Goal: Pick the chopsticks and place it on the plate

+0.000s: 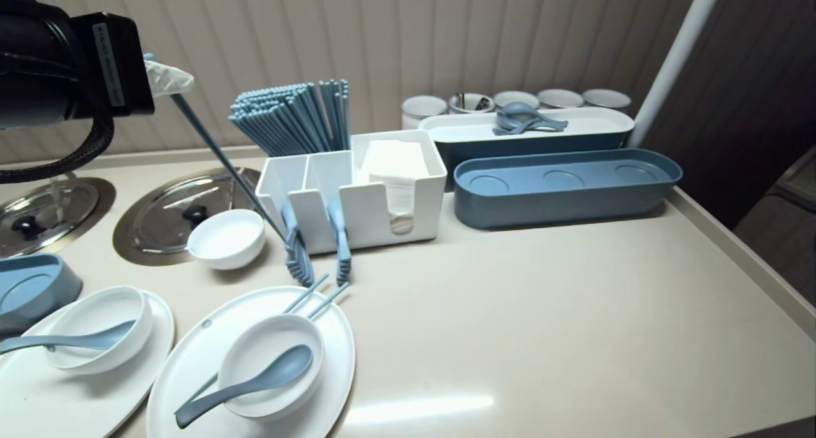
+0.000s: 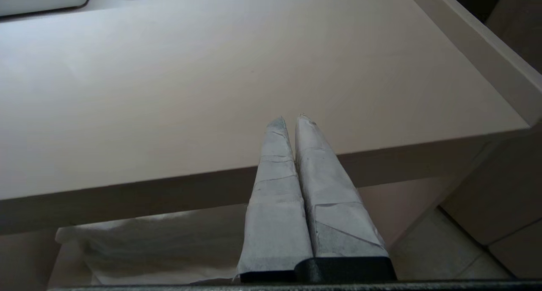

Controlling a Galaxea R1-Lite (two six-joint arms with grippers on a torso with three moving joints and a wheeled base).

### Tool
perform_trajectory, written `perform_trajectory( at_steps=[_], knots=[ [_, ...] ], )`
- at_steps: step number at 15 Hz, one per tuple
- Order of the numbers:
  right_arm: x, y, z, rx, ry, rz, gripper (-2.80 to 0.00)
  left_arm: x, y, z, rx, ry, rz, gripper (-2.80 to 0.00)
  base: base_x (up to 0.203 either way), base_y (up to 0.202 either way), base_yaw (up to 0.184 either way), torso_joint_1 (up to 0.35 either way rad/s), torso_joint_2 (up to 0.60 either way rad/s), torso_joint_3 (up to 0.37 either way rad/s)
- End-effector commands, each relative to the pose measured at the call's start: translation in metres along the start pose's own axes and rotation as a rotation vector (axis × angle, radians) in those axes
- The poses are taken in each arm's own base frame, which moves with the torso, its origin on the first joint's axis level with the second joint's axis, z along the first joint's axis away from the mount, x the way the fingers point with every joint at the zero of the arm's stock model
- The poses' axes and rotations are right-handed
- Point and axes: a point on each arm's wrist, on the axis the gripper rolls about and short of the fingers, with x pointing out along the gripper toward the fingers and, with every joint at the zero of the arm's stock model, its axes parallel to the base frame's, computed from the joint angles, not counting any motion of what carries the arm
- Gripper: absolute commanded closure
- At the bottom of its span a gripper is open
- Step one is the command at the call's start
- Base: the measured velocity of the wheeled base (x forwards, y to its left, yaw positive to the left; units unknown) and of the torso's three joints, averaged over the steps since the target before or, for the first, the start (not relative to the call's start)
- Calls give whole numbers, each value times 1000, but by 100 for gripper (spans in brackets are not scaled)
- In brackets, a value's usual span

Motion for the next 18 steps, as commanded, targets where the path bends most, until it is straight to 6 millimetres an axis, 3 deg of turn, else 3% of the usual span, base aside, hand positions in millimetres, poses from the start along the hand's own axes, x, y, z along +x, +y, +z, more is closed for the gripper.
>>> perform_trajectory(
  at_steps=[1,18],
  knots=[
    [0,0,0,0,-1,1,0,1,0,-1,1,7,4,0,2,111,-19,2,-1,4],
    [0,0,0,0,-1,1,0,1,0,-2,4,17,6,0,0,193,-4,4,2,2]
  ],
)
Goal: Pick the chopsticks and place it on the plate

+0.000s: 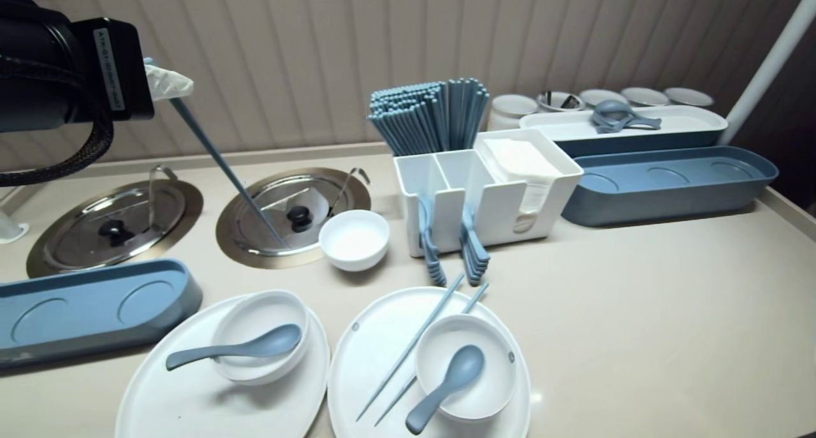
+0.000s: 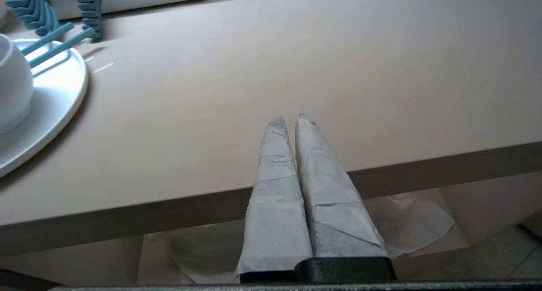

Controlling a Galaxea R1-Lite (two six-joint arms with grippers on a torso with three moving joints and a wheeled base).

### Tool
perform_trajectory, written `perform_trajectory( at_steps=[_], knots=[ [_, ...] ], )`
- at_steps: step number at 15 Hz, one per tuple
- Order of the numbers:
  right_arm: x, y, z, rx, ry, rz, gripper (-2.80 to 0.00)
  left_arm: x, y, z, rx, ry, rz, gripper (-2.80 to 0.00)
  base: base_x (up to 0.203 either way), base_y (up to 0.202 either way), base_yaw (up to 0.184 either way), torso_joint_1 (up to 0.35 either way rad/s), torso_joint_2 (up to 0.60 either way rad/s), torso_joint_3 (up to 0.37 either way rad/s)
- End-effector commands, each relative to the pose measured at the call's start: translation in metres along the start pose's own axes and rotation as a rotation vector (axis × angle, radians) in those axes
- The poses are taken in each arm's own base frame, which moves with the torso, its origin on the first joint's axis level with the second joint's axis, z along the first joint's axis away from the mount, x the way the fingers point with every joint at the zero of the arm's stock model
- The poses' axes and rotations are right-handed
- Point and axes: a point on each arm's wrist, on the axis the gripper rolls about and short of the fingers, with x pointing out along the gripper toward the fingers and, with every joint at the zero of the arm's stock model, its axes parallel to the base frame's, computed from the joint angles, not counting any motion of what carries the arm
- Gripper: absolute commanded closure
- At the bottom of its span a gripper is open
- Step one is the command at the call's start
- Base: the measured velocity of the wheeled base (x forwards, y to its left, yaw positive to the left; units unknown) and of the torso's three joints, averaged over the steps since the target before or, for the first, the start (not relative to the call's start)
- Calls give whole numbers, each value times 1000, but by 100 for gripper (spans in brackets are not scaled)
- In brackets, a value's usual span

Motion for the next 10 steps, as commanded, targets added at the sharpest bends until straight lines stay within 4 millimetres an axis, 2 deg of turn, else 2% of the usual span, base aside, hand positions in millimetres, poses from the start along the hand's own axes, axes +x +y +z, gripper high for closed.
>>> perform_trajectory(
  at_steps=[1,7,10],
  knots=[
    [0,0,0,0,-1,0,0,1,0,0,0,4,4,0,0,199,-1,-1,2,2],
    [0,0,0,0,0,0,0,0,0,-2,15,19,5,0,0,196,-1,0,1,3],
    [0,0,0,0,-1,0,0,-10,4,-5,114,54,2,0,0,158,3,4,3,4]
  ],
)
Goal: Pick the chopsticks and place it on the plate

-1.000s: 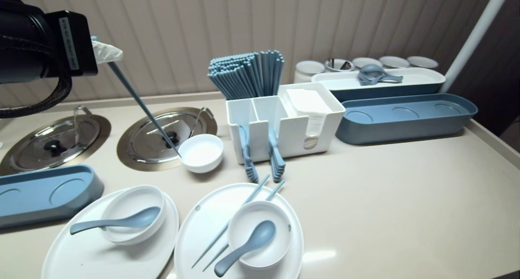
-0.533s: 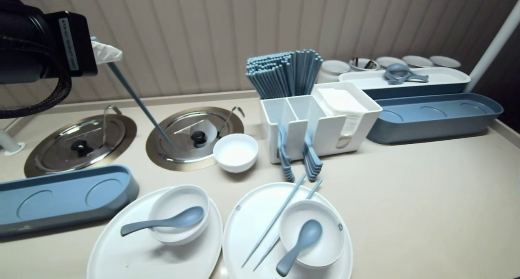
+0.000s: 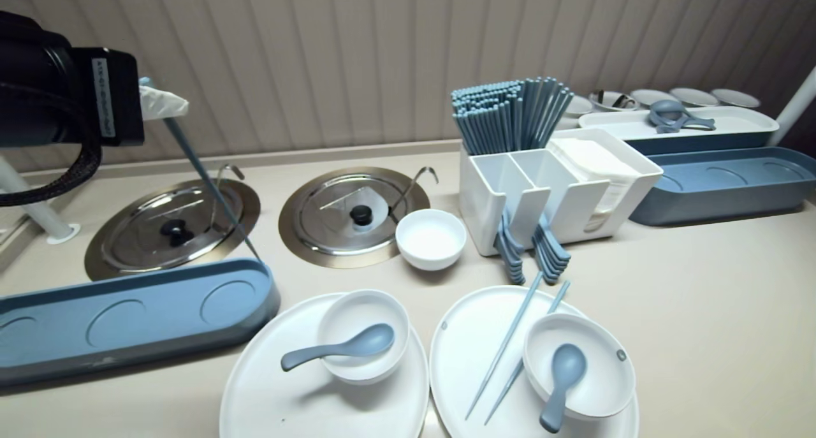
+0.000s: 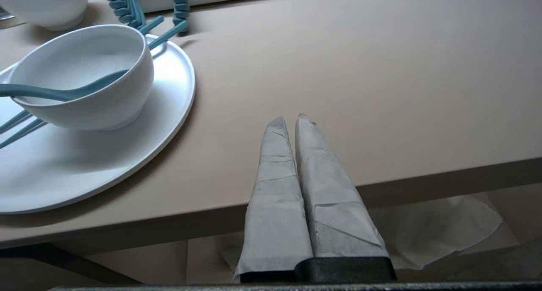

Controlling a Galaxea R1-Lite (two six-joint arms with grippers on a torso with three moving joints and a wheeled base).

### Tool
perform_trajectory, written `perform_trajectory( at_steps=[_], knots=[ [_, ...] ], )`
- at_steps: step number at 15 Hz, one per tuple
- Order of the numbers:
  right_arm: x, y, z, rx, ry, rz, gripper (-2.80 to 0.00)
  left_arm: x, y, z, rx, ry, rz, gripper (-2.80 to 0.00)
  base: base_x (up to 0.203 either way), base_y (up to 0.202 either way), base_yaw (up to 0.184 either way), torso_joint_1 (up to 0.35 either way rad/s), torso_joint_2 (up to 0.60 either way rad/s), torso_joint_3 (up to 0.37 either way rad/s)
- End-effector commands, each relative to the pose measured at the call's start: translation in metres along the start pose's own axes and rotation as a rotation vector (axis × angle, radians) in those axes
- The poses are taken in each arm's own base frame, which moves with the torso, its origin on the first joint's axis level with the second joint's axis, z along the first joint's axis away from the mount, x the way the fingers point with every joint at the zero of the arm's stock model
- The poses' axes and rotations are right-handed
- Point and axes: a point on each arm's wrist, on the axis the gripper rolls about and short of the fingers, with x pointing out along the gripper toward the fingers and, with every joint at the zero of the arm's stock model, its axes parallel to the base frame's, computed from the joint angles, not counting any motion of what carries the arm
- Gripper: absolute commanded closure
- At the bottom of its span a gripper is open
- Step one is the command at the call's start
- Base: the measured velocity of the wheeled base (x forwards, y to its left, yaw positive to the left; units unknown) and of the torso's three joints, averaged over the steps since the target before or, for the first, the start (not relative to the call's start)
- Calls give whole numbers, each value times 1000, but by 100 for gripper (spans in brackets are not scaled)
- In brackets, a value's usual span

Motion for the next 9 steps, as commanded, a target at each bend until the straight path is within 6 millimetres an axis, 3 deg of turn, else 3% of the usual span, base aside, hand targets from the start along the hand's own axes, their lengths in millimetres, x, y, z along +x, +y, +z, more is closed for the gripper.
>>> perform_trajectory(
  at_steps=[1,6,9],
  knots=[
    [0,0,0,0,1,1,0,-7,2,0,9,-8,-2,0,0,53,2,3,5,-1],
    [0,0,0,0,0,1,0,-19,6,-5,60,156,-1,0,0,0,0,0,0,0],
    [0,0,0,0,1,1,0,-16,5,-13,103,298,0,0,0,0,0,0,0,0]
  ],
)
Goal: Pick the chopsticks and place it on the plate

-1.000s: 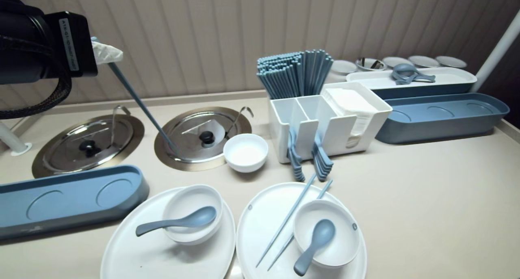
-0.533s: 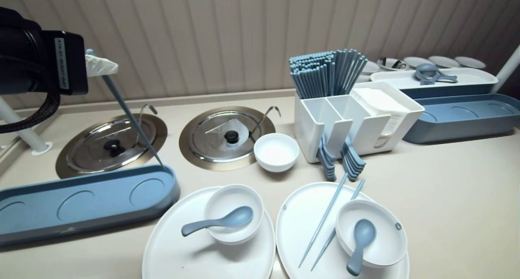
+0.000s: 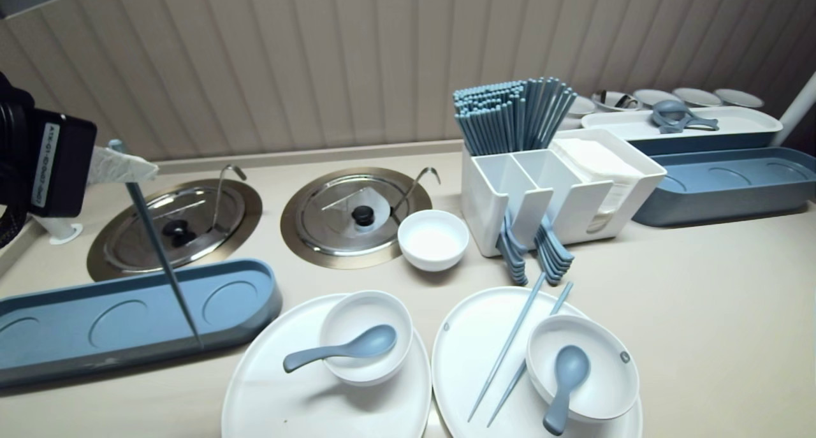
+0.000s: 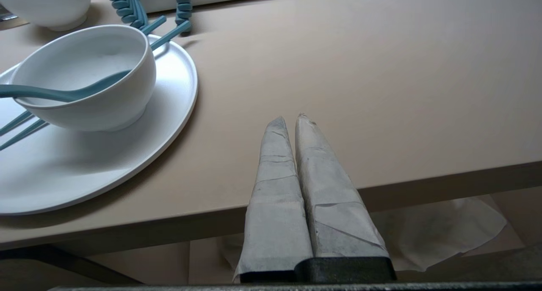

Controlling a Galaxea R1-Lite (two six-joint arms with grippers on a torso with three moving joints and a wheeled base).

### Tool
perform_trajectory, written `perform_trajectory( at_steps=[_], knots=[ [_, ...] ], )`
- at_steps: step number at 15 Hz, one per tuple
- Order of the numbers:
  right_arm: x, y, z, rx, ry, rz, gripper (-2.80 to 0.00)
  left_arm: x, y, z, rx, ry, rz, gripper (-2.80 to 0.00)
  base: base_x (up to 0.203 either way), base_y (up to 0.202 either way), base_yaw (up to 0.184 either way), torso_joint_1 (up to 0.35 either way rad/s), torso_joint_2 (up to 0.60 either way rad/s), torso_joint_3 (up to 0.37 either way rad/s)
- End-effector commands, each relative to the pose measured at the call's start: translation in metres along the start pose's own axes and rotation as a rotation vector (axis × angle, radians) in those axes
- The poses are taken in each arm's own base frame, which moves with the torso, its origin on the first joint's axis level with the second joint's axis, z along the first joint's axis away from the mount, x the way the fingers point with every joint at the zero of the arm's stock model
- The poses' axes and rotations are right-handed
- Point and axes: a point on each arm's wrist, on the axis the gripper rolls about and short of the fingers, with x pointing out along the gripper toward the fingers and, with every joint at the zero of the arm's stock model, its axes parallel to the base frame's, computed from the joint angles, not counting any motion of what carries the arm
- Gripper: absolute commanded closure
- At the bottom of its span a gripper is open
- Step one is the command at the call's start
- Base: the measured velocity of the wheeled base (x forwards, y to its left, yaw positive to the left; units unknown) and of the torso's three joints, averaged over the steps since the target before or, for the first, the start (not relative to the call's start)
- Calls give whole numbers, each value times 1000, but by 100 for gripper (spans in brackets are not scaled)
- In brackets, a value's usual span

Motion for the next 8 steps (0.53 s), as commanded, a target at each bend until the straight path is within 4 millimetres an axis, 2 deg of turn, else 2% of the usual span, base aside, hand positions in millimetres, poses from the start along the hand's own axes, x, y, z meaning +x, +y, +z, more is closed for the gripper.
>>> perform_trajectory(
  at_steps=[1,3,5,8],
  knots=[
    [0,0,0,0,0,-1,0,7,-2,-1,17,52,3,0,0,0,0,0,0,0],
    [0,0,0,0,0,0,0,10,-4,-5,41,115,-8,0,0,0,0,0,0,0],
    [0,0,0,0,0,-1,0,17,-9,-4,62,205,-92,0,0,0,0,0,0,0],
    [0,0,0,0,0,0,0,45,-19,-3,81,320,-140,0,0,0,0,0,0,0]
  ],
)
